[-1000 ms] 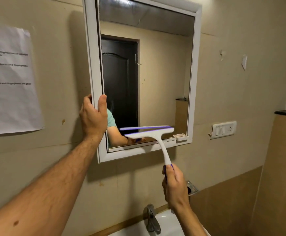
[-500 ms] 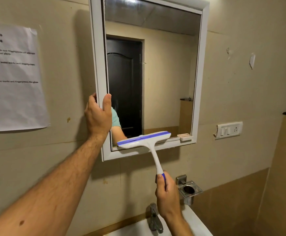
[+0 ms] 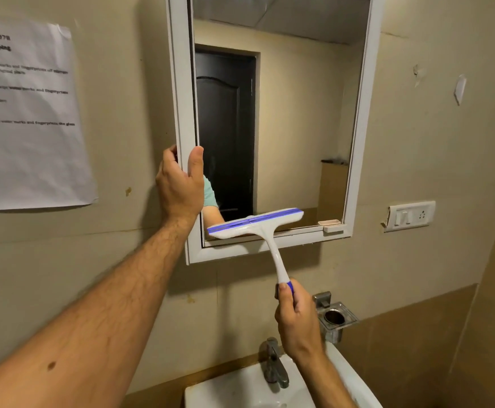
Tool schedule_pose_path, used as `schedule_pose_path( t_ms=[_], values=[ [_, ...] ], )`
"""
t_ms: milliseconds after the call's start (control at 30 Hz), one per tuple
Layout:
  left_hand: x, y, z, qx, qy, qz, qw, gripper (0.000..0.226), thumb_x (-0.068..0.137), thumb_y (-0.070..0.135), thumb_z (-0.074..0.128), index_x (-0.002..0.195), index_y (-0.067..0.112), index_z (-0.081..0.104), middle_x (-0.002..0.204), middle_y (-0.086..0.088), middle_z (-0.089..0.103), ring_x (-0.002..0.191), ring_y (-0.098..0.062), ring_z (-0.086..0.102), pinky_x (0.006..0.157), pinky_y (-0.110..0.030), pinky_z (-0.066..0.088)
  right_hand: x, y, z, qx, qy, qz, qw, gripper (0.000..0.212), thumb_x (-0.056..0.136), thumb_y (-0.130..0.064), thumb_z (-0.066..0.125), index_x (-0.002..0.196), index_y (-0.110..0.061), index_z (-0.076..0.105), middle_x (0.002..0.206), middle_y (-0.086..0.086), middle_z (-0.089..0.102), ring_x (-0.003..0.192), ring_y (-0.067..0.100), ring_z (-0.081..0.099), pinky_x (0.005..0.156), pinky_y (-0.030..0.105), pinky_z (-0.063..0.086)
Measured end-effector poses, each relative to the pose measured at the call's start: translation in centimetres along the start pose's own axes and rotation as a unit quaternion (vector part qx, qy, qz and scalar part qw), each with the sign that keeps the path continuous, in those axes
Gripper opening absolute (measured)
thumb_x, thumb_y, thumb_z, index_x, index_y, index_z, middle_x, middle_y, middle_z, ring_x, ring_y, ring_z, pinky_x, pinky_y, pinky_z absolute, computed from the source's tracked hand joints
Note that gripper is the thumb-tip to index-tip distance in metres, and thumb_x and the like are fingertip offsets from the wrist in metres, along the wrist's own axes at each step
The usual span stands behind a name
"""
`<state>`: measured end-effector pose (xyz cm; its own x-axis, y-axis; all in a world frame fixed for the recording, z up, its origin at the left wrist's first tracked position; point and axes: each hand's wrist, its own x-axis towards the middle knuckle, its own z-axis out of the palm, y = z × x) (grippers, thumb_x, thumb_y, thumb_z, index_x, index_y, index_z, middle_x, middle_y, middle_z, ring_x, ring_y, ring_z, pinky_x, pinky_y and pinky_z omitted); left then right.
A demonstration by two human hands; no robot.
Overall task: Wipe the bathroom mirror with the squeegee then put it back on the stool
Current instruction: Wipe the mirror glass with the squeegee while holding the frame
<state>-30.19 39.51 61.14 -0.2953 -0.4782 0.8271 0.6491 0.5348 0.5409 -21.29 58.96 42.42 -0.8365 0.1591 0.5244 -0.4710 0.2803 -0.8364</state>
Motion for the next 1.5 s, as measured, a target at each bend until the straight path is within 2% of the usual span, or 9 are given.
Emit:
schedule_pose_path(
  t_ms=[167,333,467,600,700,933,1033,1267,1500],
  values=[
    [-0.1,0.1,0.0,-0.01,0.009,0.003,1.0,0.041,0.093,0.046,0.052,0.11,0.01,0.058,0.098,0.011,0.059,0.081,0.003,0.053,0.063,0.005,0.032,1.3,-1.4,-0.2,0.046,0.002,-0.007,0.999,0.035,0.088,-0.051,0.04,0.076,-0.02,0.05,0.05,-0.004,0.041,0.044,0.011,0.034,0.045,0.033,0.031],
    [-0.2,0.0,0.1,-0.015,0.002,0.001,1.0,0.043,0.093,0.047,0.05,0.114,0.01,0.056,0.1,0.01,0.06,0.081,0.003,0.055,0.064,0.004,0.037,2.7,-2.4,0.7,0.005,0.011,-0.032,0.999,0.032,0.094,-0.046,0.038,0.078,-0.02,0.05,0.057,-0.001,0.045,0.049,0.013,0.038,0.044,0.038,0.035],
    [-0.2,0.0,0.1,-0.02,0.01,0.006,1.0,0.041,0.093,0.044,0.053,0.112,0.008,0.058,0.099,0.01,0.061,0.081,0.004,0.054,0.066,0.004,0.035,1.1,-1.3,1.2,-0.038,0.02,-0.048,0.998,0.034,0.093,-0.045,0.037,0.075,-0.018,0.048,0.053,-0.005,0.042,0.045,0.008,0.035,0.042,0.027,0.03],
    [-0.2,0.0,0.0,-0.018,0.013,0.004,1.0,0.043,0.092,0.045,0.053,0.111,0.007,0.059,0.1,0.01,0.061,0.085,0.003,0.054,0.069,0.004,0.033,-0.6,0.0,0.6,-0.077,0.001,-0.027,0.997,0.032,0.096,-0.037,0.04,0.077,-0.013,0.049,0.058,0.009,0.049,0.049,0.014,0.039,0.046,0.044,0.039],
    [-0.3,0.0,0.0,-0.016,0.011,0.003,1.0,0.042,0.092,0.045,0.053,0.111,0.007,0.059,0.1,0.011,0.061,0.085,0.005,0.053,0.069,0.004,0.032,-1.2,0.1,-0.2,-0.093,0.0,-0.024,0.995,0.035,0.094,-0.042,0.038,0.077,-0.014,0.05,0.059,0.011,0.05,0.049,0.014,0.039,0.049,0.048,0.04],
    [-0.5,0.1,0.0,-0.025,0.001,-0.013,1.0,0.042,0.093,0.045,0.052,0.112,0.008,0.057,0.098,0.013,0.059,0.077,0.014,0.053,0.065,0.004,0.035,0.5,-2.1,0.1,-0.052,0.023,-0.032,0.998,0.032,0.096,-0.043,0.037,0.081,-0.017,0.051,0.056,-0.004,0.044,0.046,0.007,0.037,0.042,0.034,0.035],
    [-0.5,0.1,0.0,-0.025,0.004,-0.012,1.0,0.042,0.093,0.045,0.053,0.112,0.008,0.057,0.099,0.012,0.058,0.076,0.015,0.052,0.065,0.004,0.036,0.1,-1.8,0.6,-0.064,0.018,-0.024,0.997,0.031,0.097,-0.041,0.038,0.082,-0.017,0.05,0.058,0.001,0.047,0.047,0.008,0.039,0.045,0.041,0.038],
    [-0.5,0.1,-0.2,-0.024,-0.002,-0.008,1.0,0.044,0.092,0.047,0.053,0.113,0.009,0.057,0.102,0.01,0.062,0.082,0.005,0.055,0.067,0.003,0.037,-1.6,0.5,-0.6,-0.101,0.035,-0.001,0.994,0.027,0.099,-0.031,0.042,0.076,-0.019,0.049,0.056,-0.001,0.046,0.047,0.01,0.038,0.046,0.041,0.036],
    [-0.3,-0.1,-0.1,-0.023,-0.002,-0.014,1.0,0.048,0.091,0.054,0.049,0.115,0.013,0.056,0.103,0.012,0.061,0.084,0.011,0.055,0.069,0.002,0.038,0.1,-1.4,-0.2,-0.02,0.036,0.013,0.999,0.032,0.094,-0.047,0.037,0.081,-0.021,0.051,0.056,-0.003,0.044,0.049,0.013,0.039,0.046,0.036,0.035]
  ],
)
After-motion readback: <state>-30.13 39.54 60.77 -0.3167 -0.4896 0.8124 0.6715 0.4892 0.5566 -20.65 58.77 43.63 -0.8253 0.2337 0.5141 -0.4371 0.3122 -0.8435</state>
